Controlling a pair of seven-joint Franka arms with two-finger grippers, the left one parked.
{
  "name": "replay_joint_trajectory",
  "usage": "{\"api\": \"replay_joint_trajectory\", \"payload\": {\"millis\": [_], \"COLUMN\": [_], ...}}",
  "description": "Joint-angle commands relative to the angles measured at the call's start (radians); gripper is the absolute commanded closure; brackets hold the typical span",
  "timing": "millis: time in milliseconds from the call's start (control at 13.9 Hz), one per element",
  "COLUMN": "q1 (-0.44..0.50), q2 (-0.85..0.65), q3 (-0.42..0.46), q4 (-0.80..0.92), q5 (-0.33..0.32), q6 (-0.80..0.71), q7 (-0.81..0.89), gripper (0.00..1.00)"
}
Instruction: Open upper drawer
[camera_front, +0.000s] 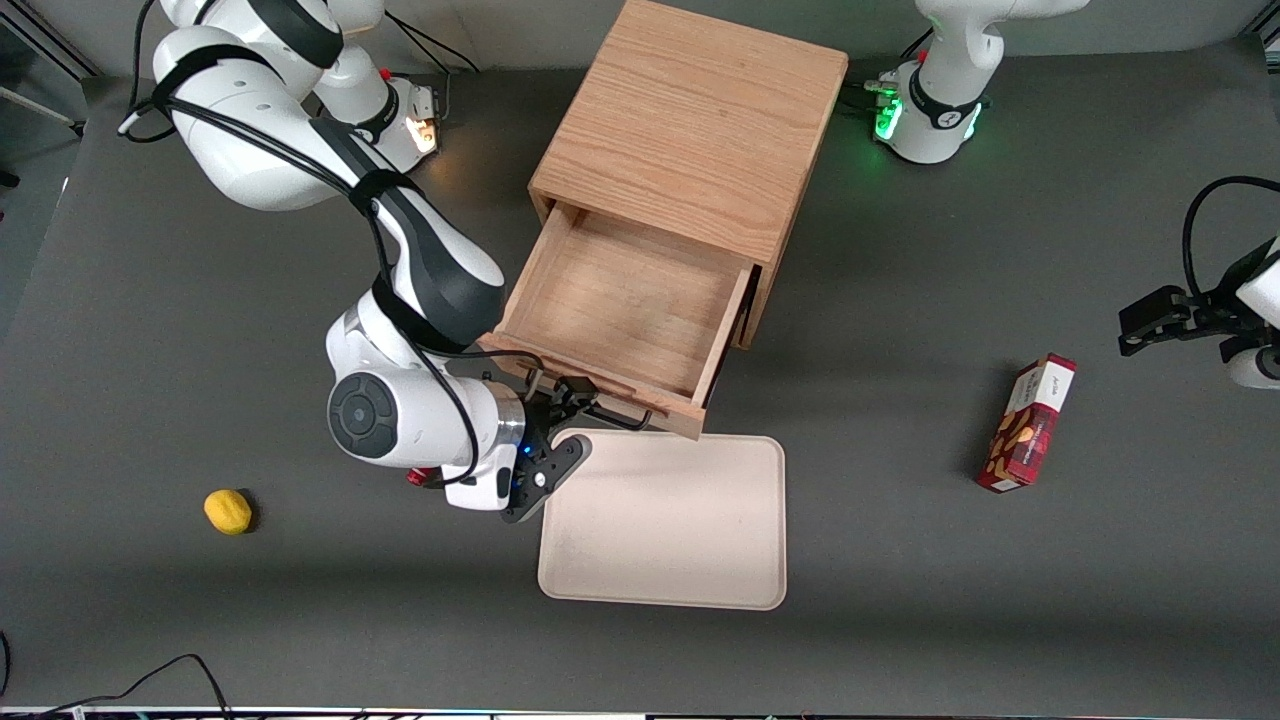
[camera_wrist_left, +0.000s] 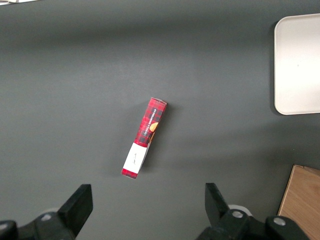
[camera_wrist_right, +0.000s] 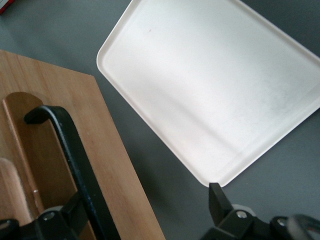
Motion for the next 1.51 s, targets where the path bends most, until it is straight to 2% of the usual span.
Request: {"api": "replay_joint_trajectory", "payload": {"millis": [0,648,1008,1152,1224,1440], "q1": [0.019,0.000,-0.029,-0.026,-0.024,-0.035], "q2": [0.061,0.042,-0.102,-0.193,-0.233,-0.329], "q3": [-0.022,-0.021,-0.025,-0.071,-0.088,-0.128], "q4": [0.099,0.119,0.116,0.104,0.089,0.062], "q5": [-0.021,-0.020,-0.021,-0.044,-0.058,-0.059], "q6": [-0.017,-0.042,-0.099,-0.100,-0.106,-0.177], "q7": [-0.029,-0.031,-0.029,-0.011,0.028,0.338], "gripper": [0.00,0.00,0.00,0.00,0.00,0.00]}}
